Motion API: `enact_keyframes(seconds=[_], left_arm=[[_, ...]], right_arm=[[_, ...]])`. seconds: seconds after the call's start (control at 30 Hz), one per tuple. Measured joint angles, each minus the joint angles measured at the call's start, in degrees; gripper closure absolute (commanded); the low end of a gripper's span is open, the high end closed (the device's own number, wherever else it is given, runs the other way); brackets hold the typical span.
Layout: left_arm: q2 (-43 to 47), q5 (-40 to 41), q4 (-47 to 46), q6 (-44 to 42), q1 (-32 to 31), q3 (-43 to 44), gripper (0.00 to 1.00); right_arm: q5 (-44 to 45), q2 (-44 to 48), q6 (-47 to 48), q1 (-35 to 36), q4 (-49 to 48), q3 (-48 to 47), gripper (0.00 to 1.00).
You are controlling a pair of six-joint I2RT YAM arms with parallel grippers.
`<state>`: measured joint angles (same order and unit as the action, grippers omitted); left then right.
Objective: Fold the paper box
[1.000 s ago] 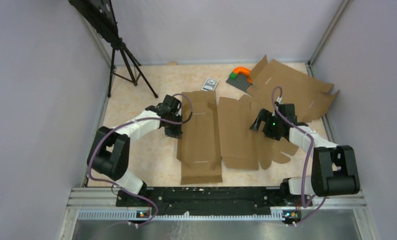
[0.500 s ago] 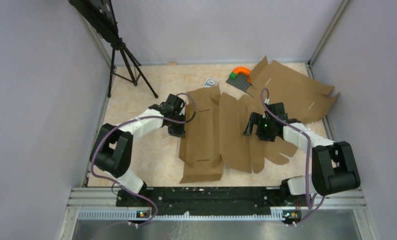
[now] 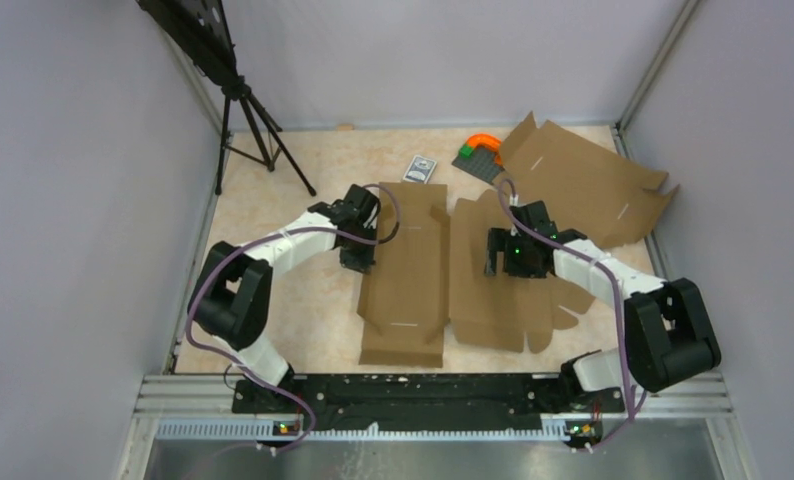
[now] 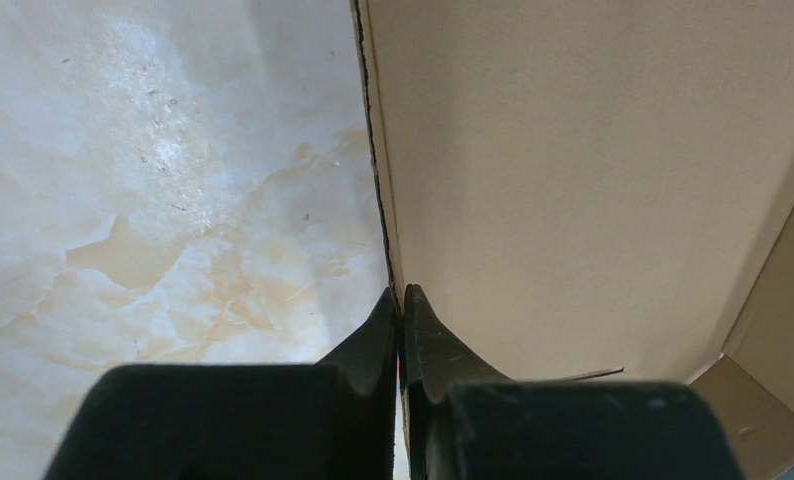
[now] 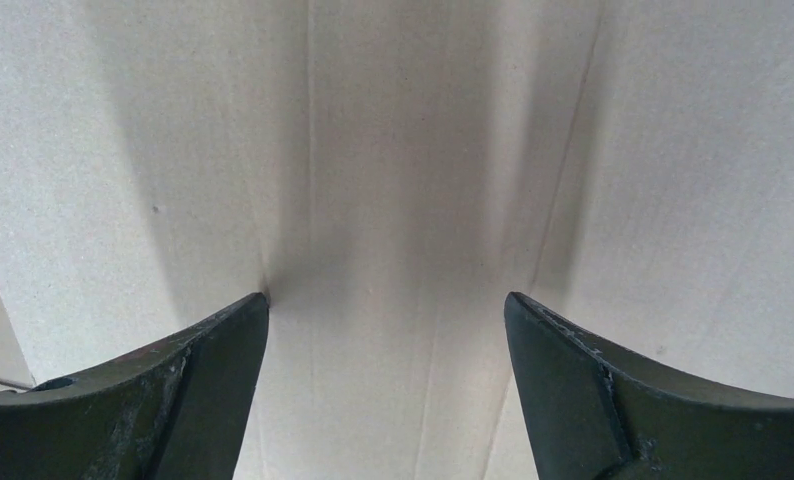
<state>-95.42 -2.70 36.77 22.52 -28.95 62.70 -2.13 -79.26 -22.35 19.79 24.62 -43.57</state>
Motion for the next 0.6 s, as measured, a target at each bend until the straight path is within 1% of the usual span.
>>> enact_keyframes(seconds=[0.07,0.17,0.23,0.5,0.6], left_arm=[[-0.46,1.05,0.87,-0.07,-0.5,0.94,0.98],[-1.31,2.43,1.46,-0.13,-1.14,2.03,0.97],[-1.7,3.02,1.64,-0.13,-1.44,2.4,0.96],[-1.75,2.95,1.99,-0.13,-1.64,2.56,0.89],[-1.75,1.49,1.75,-0.13,-1.64,2.56,0.84]], right_arm=[[1.4,-0.02,0.31,0.85,0.59,-0.52,0.15],[1.64,-0.15,0.31,1.36,0.68,-0.72,0.2],[1.09,-0.44,0.31,1.42,0.39,-0.74,0.2],[-6.88,-1.25,-1.16,1.46,-4.13,-0.72,0.22],[-8.98,-1.73,-1.84,1.46,-6.03,-0.72,0.22]])
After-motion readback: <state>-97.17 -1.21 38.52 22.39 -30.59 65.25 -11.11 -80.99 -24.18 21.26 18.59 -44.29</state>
